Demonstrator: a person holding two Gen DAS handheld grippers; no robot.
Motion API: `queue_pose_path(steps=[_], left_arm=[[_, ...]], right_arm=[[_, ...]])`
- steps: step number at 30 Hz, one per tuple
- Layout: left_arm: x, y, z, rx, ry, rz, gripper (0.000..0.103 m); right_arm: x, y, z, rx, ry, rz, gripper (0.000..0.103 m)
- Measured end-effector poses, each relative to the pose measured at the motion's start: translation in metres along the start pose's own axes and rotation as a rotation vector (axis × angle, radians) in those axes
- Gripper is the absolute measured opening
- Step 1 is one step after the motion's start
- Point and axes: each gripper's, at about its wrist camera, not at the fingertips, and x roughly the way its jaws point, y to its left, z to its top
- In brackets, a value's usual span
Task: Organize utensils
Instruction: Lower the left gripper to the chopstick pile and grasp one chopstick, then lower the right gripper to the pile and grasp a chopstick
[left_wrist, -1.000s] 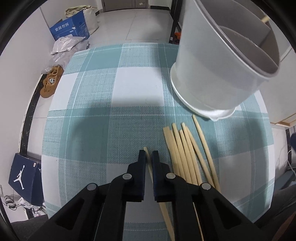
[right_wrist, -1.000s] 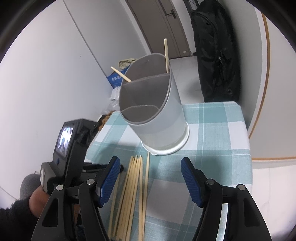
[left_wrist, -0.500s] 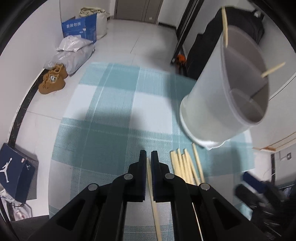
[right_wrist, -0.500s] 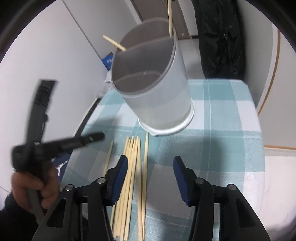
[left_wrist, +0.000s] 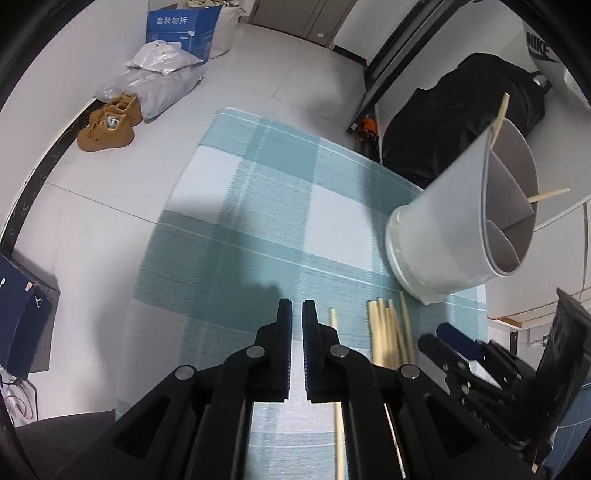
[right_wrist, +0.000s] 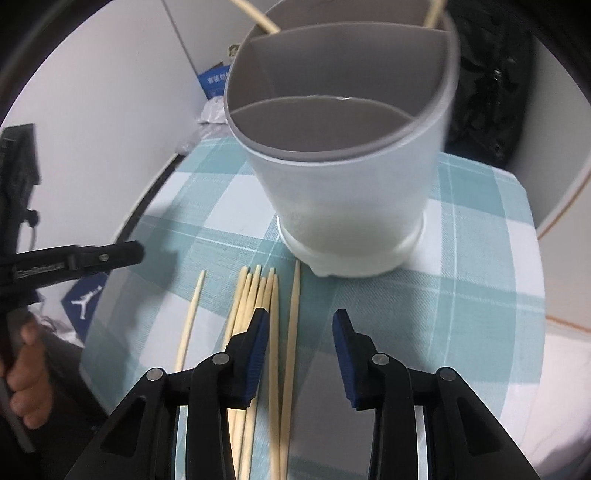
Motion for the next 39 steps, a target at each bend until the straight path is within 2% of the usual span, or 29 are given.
queue_pose_path(steps=[6, 7, 10, 13, 14, 15, 26, 29, 34, 36, 39], left_arm=[[-0.008, 0.012, 0.0, -0.022, 0.001, 0.002, 0.003], [-0.009, 0.014, 0.0, -0.025, 0.0, -0.001, 0.006], [-0.013, 0.02, 0.001, -0.039, -0.019, -0.018, 0.026], [-0.016, 0.023, 0.003, -0.049, -0.037, -0.015, 0.032], [-0.015, 0.024, 0.003, -0.053, -0.036, -0.014, 0.033], [-0.015, 0.026, 0.004, -0.059, -0.031, -0.017, 0.033], [-0.01, 0.024, 0.001, -0.041, 0.006, -0.02, 0.033], [-0.008, 0.024, 0.0, -0.043, 0.018, -0.024, 0.033], [-0.006, 0.026, -0.001, -0.054, 0.026, -0.012, 0.033], [-0.005, 0.027, -0.001, -0.063, 0.034, -0.01, 0.033], [-0.005, 0.028, -0.002, -0.061, 0.032, 0.003, 0.033]], right_arm=[[0.028, 0.007, 0.014, -0.04, 0.049, -0.056, 0.026], [0.032, 0.009, 0.016, -0.045, 0.053, -0.065, 0.026], [0.036, 0.013, 0.021, -0.047, 0.051, -0.096, 0.025], [0.038, 0.02, 0.023, -0.069, 0.056, -0.118, 0.014], [0.037, 0.023, 0.022, -0.087, 0.055, -0.132, 0.004], [0.038, 0.024, 0.021, -0.099, 0.064, -0.151, 0.001], [0.015, -0.003, 0.001, -0.029, 0.087, -0.123, 0.0], [0.012, -0.003, -0.002, -0.049, 0.098, -0.12, 0.001], [0.007, 0.004, 0.004, -0.081, 0.073, -0.108, 0.004], [0.018, 0.008, 0.009, -0.099, 0.104, -0.122, 0.014], [0.022, 0.016, 0.015, -0.122, 0.098, -0.128, 0.016]])
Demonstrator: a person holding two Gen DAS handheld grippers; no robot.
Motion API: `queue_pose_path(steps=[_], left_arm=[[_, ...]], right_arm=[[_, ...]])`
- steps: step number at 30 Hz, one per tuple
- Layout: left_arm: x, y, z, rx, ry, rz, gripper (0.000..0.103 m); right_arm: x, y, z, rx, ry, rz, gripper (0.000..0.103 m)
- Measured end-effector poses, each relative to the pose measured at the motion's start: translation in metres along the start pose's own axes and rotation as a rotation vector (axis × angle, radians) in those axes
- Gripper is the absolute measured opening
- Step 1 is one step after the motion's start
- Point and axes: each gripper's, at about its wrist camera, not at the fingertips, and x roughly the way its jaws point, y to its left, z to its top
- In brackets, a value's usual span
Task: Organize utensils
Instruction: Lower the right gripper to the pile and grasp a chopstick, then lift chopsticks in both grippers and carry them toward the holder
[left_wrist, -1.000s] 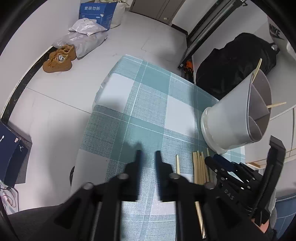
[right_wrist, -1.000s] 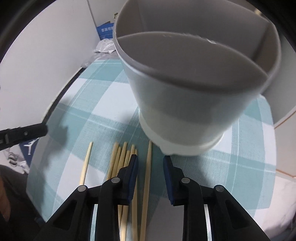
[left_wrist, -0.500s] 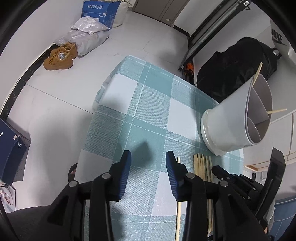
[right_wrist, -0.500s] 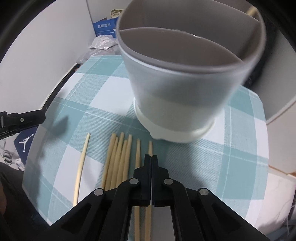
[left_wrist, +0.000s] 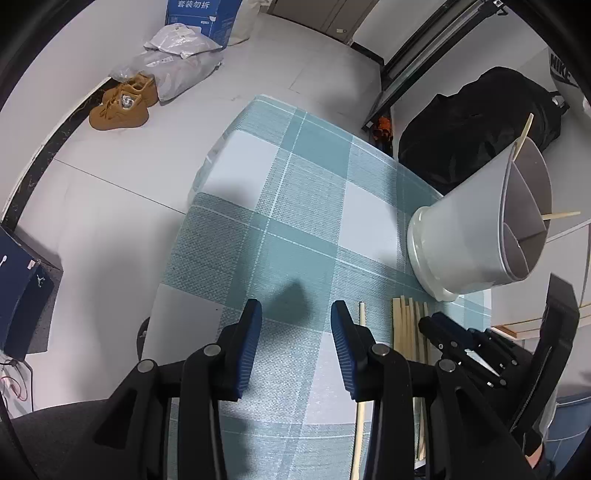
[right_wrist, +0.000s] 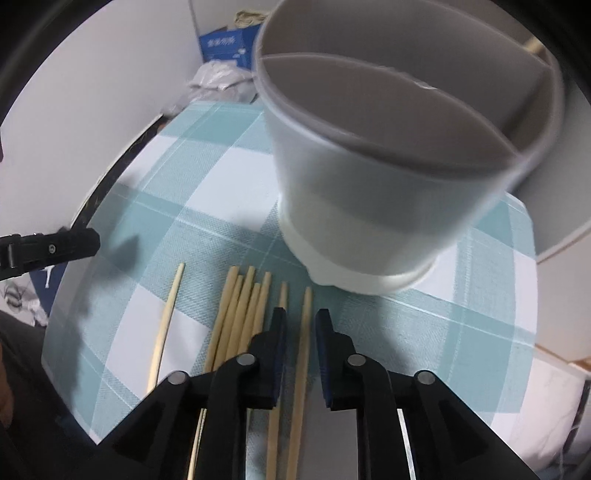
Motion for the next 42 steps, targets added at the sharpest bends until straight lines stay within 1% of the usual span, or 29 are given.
queue_pose_path(steps=[2, 3, 4, 5, 7, 10, 11, 15, 17, 21, 22, 24, 26, 28, 30, 34, 36, 37, 38, 42], left_arm=[[0.0, -0.002, 0.001, 0.002, 0.0, 0.007, 0.033], [0.0, -0.002, 0.001, 0.005, -0.002, 0.009, 0.033], [0.0, -0.002, 0.001, 0.008, -0.002, 0.014, 0.033], [-0.001, -0.003, 0.0, 0.012, -0.001, 0.021, 0.033], [0.0, -0.004, -0.001, 0.02, 0.002, 0.032, 0.033], [0.002, -0.005, -0.004, 0.036, 0.01, 0.05, 0.033], [0.003, -0.005, -0.005, 0.044, 0.012, 0.058, 0.033], [0.008, -0.01, -0.01, 0.069, 0.025, 0.08, 0.033], [0.01, -0.012, -0.012, 0.08, 0.037, 0.087, 0.033], [0.016, -0.02, -0.019, 0.107, 0.06, 0.083, 0.033], [0.016, -0.023, -0.02, 0.116, 0.06, 0.083, 0.033], [0.016, -0.029, -0.023, 0.138, 0.057, 0.08, 0.033], [0.016, -0.035, -0.024, 0.154, 0.056, 0.072, 0.033], [0.016, -0.041, -0.026, 0.169, 0.058, 0.059, 0.033], [0.017, -0.045, -0.027, 0.179, 0.062, 0.069, 0.033], [0.024, -0.049, -0.028, 0.176, 0.089, 0.065, 0.033], [0.029, -0.05, -0.027, 0.176, 0.112, 0.041, 0.033], [0.031, -0.05, -0.026, 0.168, 0.124, 0.041, 0.033], [0.032, -0.049, -0.026, 0.16, 0.133, 0.05, 0.033], [0.033, -0.058, -0.025, 0.178, 0.13, 0.097, 0.033]], right_arm=[[0.001, 0.006, 0.003, -0.026, 0.001, -0.019, 0.016], [0.004, 0.01, 0.004, -0.047, 0.023, -0.034, 0.015], [0.004, 0.011, 0.006, -0.057, 0.008, -0.043, 0.013], [0.004, 0.013, 0.006, -0.069, 0.007, -0.038, 0.008], [0.003, 0.013, 0.004, -0.076, -0.007, -0.036, 0.007], [0.001, 0.009, 0.003, -0.046, -0.032, -0.017, 0.007], [-0.002, 0.007, 0.002, -0.035, -0.046, -0.009, 0.003], [-0.021, -0.007, -0.006, 0.023, -0.122, 0.052, 0.003], [-0.031, -0.017, -0.012, 0.049, -0.138, 0.075, 0.003], [-0.051, -0.028, -0.022, 0.106, -0.191, 0.121, 0.003], [-0.057, -0.031, -0.023, 0.12, -0.207, 0.15, 0.003], [-0.063, -0.034, -0.022, 0.136, -0.236, 0.167, 0.003], [-0.077, -0.043, -0.027, 0.176, -0.282, 0.218, 0.003], [-0.083, -0.047, -0.028, 0.207, -0.312, 0.251, 0.003], [-0.093, -0.055, -0.033, 0.241, -0.35, 0.289, 0.003], [-0.111, -0.072, -0.044, 0.308, -0.405, 0.348, 0.003], [-0.116, -0.082, -0.05, 0.359, -0.43, 0.388, 0.003], [-0.117, -0.084, -0.051, 0.378, -0.436, 0.4, 0.003], [-0.118, -0.088, -0.054, 0.393, -0.44, 0.413, 0.003], [-0.12, -0.095, -0.057, 0.421, -0.462, 0.422, 0.003]])
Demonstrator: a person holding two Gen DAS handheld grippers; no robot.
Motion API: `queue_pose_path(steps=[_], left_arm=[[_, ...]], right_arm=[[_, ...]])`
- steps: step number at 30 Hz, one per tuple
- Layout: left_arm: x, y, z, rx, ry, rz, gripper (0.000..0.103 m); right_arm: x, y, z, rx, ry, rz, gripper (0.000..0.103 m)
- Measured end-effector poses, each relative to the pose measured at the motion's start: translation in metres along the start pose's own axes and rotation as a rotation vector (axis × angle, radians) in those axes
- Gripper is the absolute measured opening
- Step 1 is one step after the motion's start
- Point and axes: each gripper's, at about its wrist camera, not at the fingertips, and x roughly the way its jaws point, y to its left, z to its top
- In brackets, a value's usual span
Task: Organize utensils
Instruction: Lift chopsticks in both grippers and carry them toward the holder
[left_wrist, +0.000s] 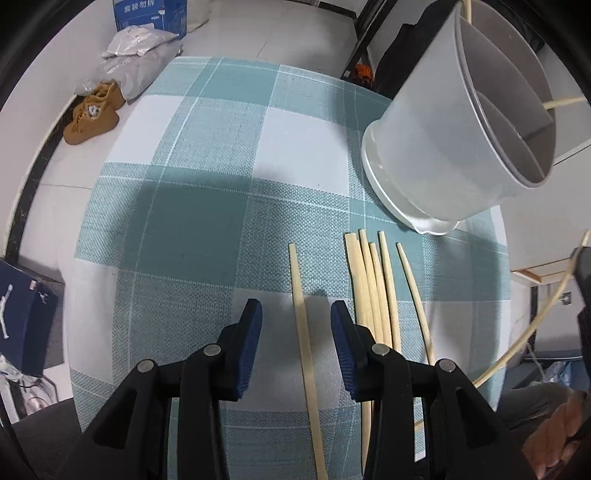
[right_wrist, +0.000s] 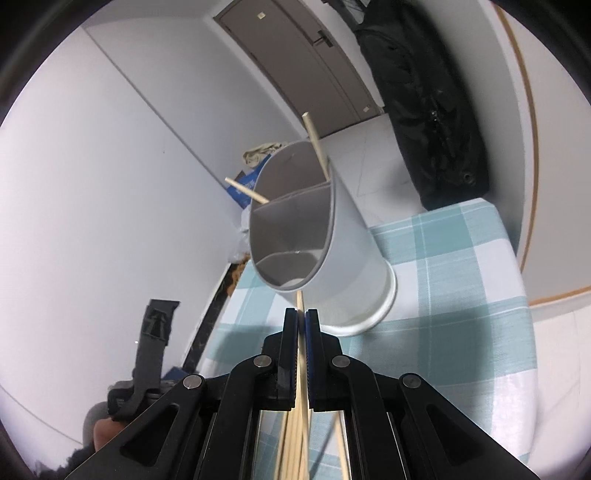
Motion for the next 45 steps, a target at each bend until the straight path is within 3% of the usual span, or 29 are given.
queue_pose_path(steps=[3, 5, 8, 17, 27, 34, 38, 45], left_arm=[[0.001, -0.011, -0.003, 0.032, -0.003, 0.088, 0.024], [0.003, -0.018, -0.004, 0.063, -0.011, 0.155, 0.009], [0.004, -0.019, -0.005, 0.064, -0.019, 0.176, 0.003], [-0.004, -0.019, -0.001, 0.051, -0.077, 0.151, 0.002], [-0.077, -0.032, -0.017, 0.052, -0.347, 0.078, 0.002], [-0.101, -0.035, -0.018, 0.091, -0.495, 0.063, 0.002], [-0.11, -0.039, -0.02, 0.132, -0.539, 0.049, 0.002], [-0.12, -0.044, -0.02, 0.162, -0.542, 0.033, 0.002]], right_arm=[[-0.005, -0.003, 0.002, 0.011, -0.019, 0.011, 0.003], [-0.008, -0.005, 0.003, 0.011, -0.031, 0.012, 0.003], [-0.008, -0.005, 0.003, 0.001, -0.039, 0.011, 0.003], [-0.014, -0.003, 0.005, -0.025, -0.075, 0.01, 0.003], [-0.026, 0.005, 0.004, -0.073, -0.125, 0.005, 0.003], [-0.03, 0.022, 0.0, -0.159, -0.155, -0.005, 0.003], [-0.03, 0.032, -0.004, -0.203, -0.165, -0.017, 0.003], [-0.03, 0.038, -0.006, -0.213, -0.18, -0.036, 0.003]])
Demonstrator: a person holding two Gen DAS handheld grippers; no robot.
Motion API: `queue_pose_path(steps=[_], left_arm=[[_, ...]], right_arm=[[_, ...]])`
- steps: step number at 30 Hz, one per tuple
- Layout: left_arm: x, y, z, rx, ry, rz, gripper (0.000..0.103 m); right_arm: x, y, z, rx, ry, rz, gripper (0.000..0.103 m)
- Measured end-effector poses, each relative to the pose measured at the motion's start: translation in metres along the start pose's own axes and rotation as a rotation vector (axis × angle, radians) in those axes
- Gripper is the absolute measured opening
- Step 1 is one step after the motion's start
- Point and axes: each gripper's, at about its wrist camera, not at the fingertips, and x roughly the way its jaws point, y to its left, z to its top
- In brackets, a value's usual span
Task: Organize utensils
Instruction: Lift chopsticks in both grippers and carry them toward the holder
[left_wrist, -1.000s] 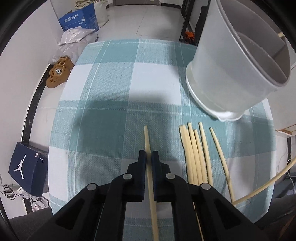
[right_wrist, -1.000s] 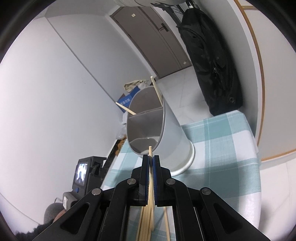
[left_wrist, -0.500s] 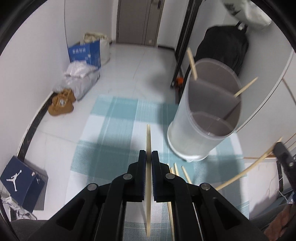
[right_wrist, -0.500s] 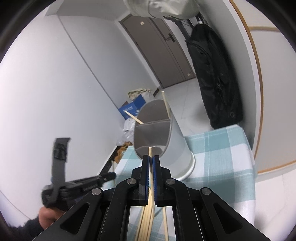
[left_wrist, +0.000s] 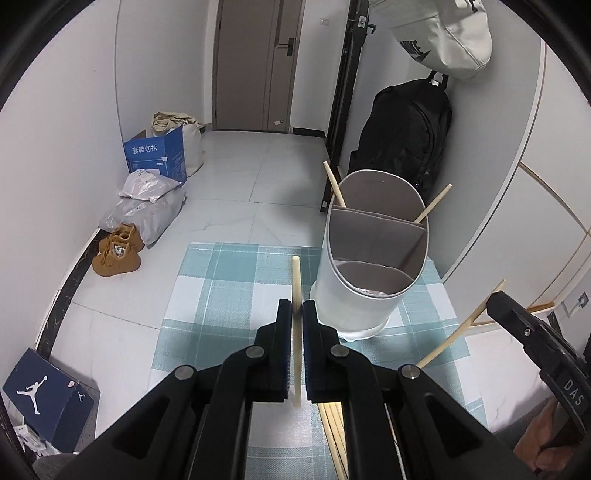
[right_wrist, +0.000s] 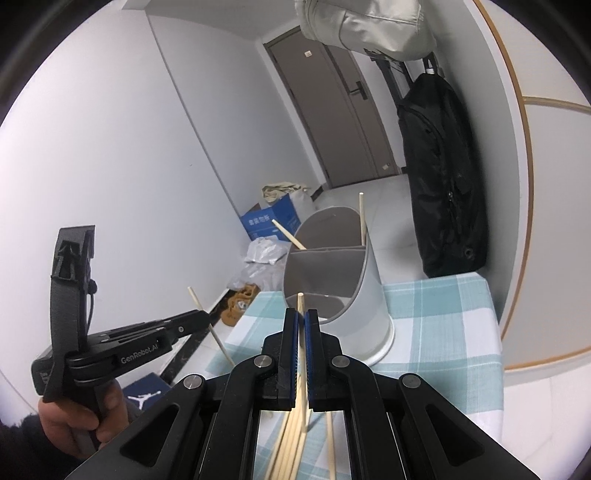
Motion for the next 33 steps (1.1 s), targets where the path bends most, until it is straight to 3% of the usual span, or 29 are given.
queue_pose_path(steps=[13, 26, 33], left_arm=[[-0.021, -0.006, 0.025, 0.031, -0.024, -0.046, 0.001], [-0.046, -0.006, 0.082, -0.02, -0.005, -0.097, 0.001], [-0.061, -0.016, 0.119, 0.006, -0.064, -0.109, 0.001]], right_arm=[[-0.009, 0.006, 0.02, 0.014, -0.052, -0.023, 0.003], [-0.026, 0.01, 0.083, 0.027, -0.124, -0.012, 0.003], [-0.027, 0.01, 0.126, 0.034, -0.16, -0.017, 0.003]])
